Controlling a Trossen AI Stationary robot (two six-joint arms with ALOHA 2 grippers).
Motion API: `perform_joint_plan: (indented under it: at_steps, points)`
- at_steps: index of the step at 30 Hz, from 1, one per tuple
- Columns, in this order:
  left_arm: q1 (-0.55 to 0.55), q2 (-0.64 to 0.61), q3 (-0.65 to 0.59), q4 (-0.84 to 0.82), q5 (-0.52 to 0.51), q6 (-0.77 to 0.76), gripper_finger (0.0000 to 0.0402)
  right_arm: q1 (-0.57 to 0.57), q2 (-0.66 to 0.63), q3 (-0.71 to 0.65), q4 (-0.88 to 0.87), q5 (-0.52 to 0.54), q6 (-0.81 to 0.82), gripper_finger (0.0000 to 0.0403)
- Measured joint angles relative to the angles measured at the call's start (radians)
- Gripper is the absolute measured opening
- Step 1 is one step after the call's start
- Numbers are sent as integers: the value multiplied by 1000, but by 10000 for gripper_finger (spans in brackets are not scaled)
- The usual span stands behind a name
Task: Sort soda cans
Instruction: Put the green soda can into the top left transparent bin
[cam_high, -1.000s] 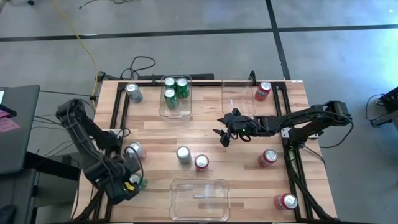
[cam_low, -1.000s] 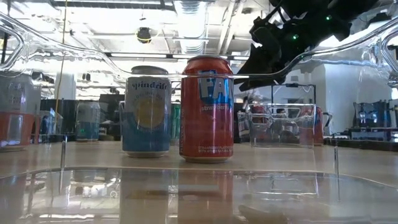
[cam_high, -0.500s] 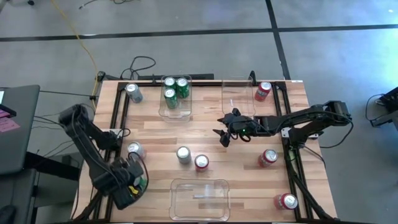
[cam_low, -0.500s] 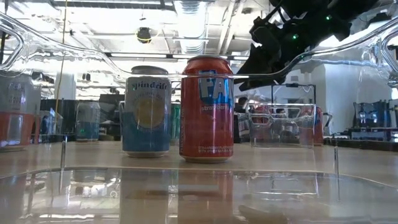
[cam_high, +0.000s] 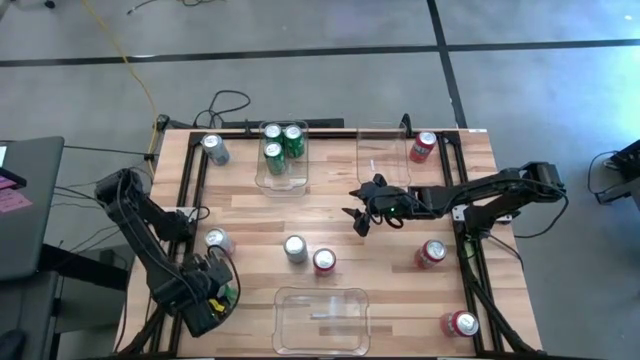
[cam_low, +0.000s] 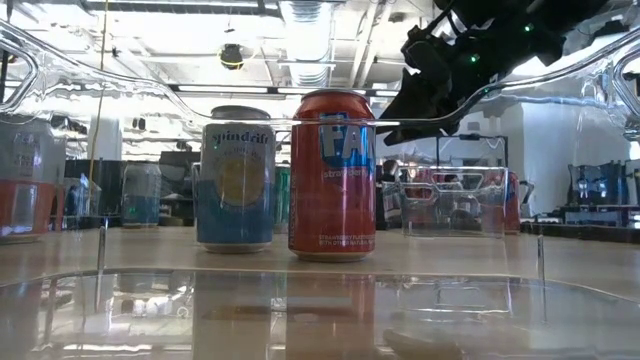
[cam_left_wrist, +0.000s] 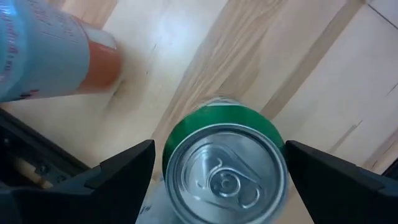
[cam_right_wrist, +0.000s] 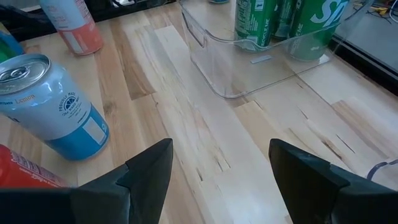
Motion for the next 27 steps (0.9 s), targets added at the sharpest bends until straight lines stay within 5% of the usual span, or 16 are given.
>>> perform_joint_plan:
  at_steps: [8,15,27]
  points:
    - [0,0,-44,33,39,-15,347,0,0,0,17,0,0,285]
    - [1,0,-44,33,42,-10,301,0,0,0,32,0,0,285]
    - [140,1,0,-27,11,202,301,1,0,0,26,-8,-2,285]
